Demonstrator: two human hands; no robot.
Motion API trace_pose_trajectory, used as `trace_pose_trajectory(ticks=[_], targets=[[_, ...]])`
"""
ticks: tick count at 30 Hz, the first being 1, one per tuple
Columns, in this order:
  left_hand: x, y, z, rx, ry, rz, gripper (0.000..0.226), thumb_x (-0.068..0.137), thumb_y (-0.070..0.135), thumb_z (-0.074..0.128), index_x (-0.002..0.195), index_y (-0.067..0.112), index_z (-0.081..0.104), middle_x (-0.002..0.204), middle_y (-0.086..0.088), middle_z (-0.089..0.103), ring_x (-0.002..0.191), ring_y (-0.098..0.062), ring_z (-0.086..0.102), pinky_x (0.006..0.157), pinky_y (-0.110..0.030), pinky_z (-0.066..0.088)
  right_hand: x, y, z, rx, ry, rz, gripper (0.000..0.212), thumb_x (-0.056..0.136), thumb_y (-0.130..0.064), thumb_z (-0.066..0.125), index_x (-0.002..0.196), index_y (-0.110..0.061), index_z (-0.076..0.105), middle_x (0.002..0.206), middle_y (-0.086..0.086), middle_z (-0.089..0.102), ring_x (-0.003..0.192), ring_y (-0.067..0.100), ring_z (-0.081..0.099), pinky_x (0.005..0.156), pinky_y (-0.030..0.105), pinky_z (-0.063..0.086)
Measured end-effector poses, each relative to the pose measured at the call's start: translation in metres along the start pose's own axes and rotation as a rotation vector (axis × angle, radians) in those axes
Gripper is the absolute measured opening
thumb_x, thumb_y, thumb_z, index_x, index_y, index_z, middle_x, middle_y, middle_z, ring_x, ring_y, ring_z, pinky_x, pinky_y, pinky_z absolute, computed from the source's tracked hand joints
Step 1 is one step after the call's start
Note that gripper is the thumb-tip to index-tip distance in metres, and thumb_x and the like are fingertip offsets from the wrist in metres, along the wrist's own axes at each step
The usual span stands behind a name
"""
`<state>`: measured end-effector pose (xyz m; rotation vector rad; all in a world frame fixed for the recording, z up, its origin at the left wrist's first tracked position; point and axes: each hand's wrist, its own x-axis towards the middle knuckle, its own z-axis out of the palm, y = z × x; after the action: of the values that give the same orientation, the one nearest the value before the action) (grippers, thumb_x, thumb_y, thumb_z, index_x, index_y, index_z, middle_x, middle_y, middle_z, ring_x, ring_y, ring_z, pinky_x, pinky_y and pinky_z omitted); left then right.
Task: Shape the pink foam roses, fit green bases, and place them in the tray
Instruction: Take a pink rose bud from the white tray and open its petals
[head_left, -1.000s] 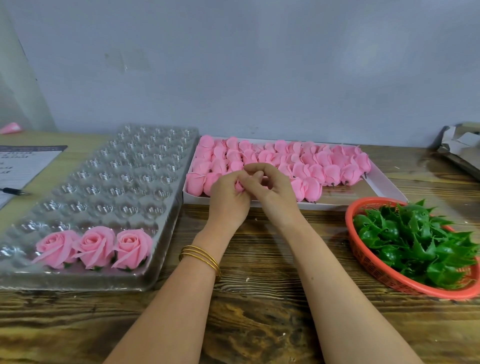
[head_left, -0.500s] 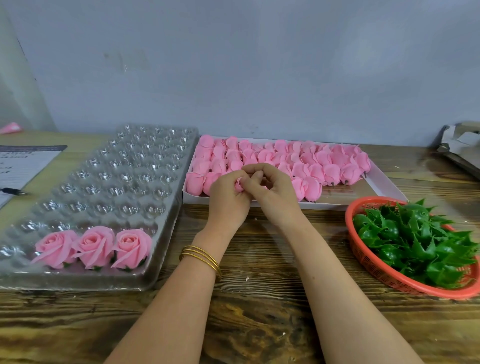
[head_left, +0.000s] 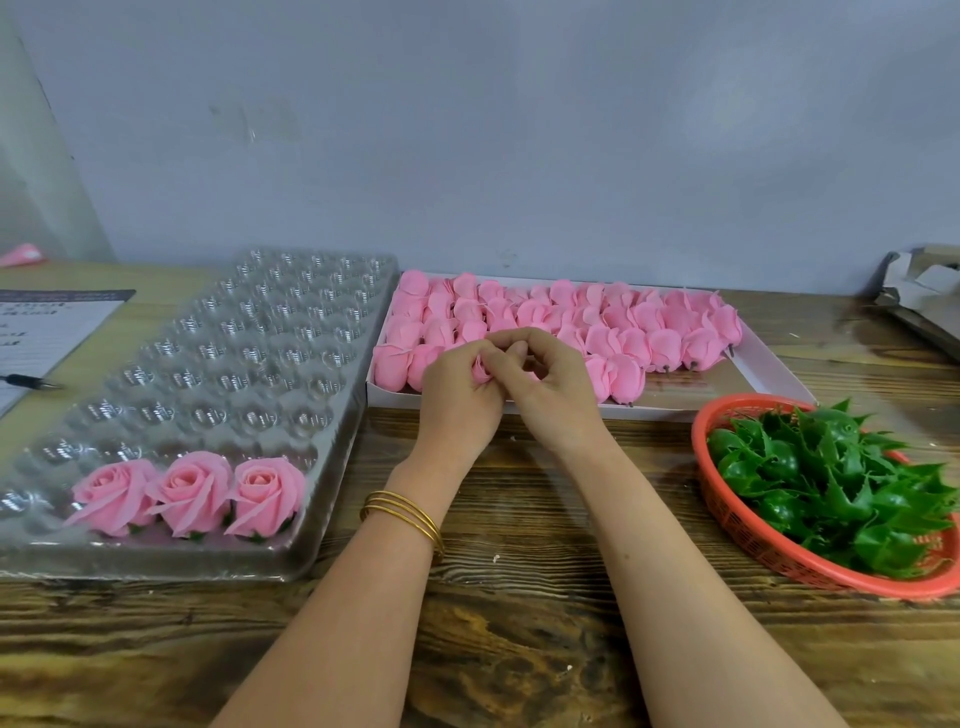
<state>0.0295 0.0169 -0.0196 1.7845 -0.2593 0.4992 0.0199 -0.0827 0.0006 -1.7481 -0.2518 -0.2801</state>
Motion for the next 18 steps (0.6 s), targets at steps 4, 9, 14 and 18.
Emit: trace_pose_trajectory(ticks=[4, 9, 14, 18], targets=[[-0.0004, -0.0001, 0.0006, -0.003, 0.006, 0.002, 0.013, 0.094, 0.028, 0.066, 0.084, 0.038, 0.068, 0.07, 0.024, 0.066, 0.073, 0.003, 0.064, 0.063, -0.012, 0.048, 0.0, 0.0006, -0.0005, -0.007, -0.002, -0.008, 0.005, 0.089, -0.016, 0.068, 0.093, -0.018, 0.07, 0.087, -0.007, 0.069, 0.089, 0.008, 0.063, 0.086, 0.03, 0.053], [-0.0002, -0.0012, 0.0012, 0.032, 0.017, 0.023, 0.016, 0.093, 0.027, 0.067, 0.083, 0.04, 0.066, 0.068, 0.026, 0.064, 0.07, 0.011, 0.062, 0.06, -0.006, 0.044, -0.0003, 0.0002, -0.0013, -0.004, -0.002, -0.013, 0.005, 0.089, -0.015, 0.068, 0.093, -0.017, 0.07, 0.086, -0.007, 0.069, 0.086, 0.004, 0.061, 0.083, 0.025, 0.052], [-0.0012, -0.0015, 0.0017, 0.032, 0.025, 0.012, 0.008, 0.095, 0.028, 0.065, 0.089, 0.029, 0.07, 0.076, 0.021, 0.067, 0.076, 0.003, 0.065, 0.065, -0.011, 0.048, -0.0006, -0.0024, -0.0028, 0.015, -0.006, -0.022, 0.007, 0.088, -0.013, 0.069, 0.09, -0.019, 0.069, 0.084, -0.008, 0.068, 0.083, 0.001, 0.061, 0.082, 0.025, 0.052], [-0.0004, 0.0009, 0.0008, 0.043, 0.029, -0.009, 0.015, 0.096, 0.022, 0.062, 0.084, 0.027, 0.069, 0.072, 0.021, 0.065, 0.07, 0.008, 0.06, 0.062, -0.006, 0.042, -0.0003, -0.0026, -0.0028, 0.03, -0.002, -0.006, 0.003, 0.09, -0.014, 0.068, 0.09, -0.016, 0.07, 0.085, 0.002, 0.07, 0.086, 0.012, 0.065, 0.084, 0.033, 0.055]])
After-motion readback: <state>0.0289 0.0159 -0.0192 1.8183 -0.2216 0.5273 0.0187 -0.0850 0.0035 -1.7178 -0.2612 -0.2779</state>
